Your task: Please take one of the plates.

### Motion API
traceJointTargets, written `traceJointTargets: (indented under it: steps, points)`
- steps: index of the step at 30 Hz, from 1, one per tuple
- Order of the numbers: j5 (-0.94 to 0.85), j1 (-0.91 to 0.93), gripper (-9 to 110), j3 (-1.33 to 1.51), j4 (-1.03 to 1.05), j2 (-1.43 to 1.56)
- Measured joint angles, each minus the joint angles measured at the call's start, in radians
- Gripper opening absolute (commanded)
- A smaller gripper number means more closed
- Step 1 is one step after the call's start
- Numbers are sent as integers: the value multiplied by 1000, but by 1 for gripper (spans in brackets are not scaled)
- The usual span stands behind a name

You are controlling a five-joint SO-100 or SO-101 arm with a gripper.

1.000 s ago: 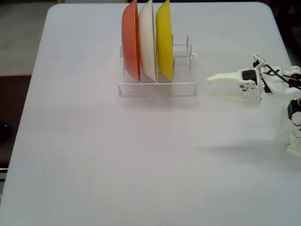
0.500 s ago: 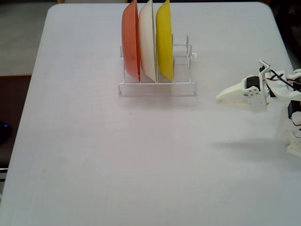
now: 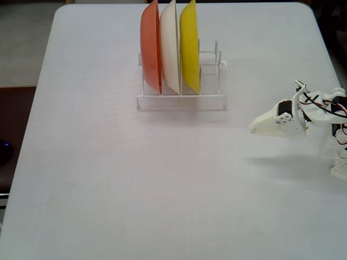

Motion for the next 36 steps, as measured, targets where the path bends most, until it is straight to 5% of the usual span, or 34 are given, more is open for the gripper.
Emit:
traceJointTargets:
  steps: [36]
  points:
    - [8,9,0,71,97,0]
